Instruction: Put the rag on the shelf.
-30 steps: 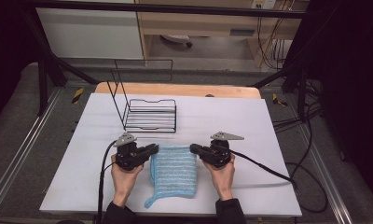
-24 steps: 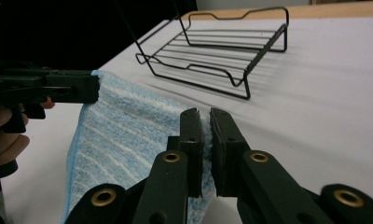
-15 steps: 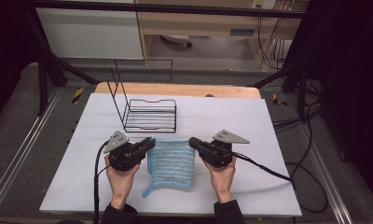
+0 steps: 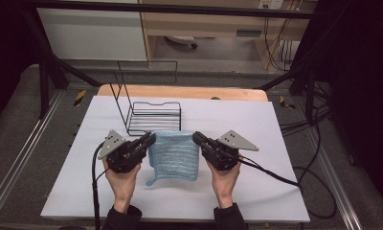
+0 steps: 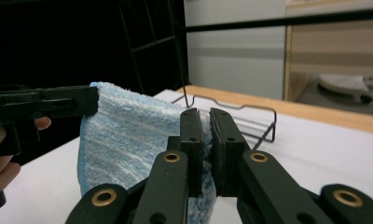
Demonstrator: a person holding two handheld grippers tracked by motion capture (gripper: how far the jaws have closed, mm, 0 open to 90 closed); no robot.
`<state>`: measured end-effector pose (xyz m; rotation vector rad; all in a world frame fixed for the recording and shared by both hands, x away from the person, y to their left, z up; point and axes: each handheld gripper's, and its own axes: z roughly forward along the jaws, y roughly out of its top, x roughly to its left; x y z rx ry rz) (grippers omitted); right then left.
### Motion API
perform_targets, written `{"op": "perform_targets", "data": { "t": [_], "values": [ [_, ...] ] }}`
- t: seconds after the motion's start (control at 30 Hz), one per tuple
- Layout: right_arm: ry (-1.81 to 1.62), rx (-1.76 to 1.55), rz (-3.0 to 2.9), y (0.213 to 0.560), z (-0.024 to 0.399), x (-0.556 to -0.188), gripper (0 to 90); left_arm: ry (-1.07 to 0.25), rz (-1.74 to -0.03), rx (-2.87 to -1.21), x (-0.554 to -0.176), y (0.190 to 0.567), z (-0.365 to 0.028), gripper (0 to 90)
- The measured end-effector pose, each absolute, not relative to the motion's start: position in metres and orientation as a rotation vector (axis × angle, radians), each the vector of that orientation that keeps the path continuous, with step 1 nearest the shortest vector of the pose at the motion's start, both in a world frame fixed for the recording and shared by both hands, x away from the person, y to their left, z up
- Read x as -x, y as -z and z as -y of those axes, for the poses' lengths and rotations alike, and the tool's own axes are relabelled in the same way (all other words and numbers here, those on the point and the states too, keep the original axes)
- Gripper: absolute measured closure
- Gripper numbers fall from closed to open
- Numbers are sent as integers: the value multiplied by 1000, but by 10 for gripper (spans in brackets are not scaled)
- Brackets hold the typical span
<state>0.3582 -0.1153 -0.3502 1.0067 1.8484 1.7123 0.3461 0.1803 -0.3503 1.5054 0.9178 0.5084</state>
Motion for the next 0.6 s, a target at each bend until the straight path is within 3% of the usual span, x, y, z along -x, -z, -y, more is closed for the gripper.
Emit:
{"op": "perform_targets", "data": {
  "t": [0.6],
  "values": [
    [-1740,-887,-1664,313,85,-351,851,-601,-876,-1306,-342,315,-196,799]
  ]
}}
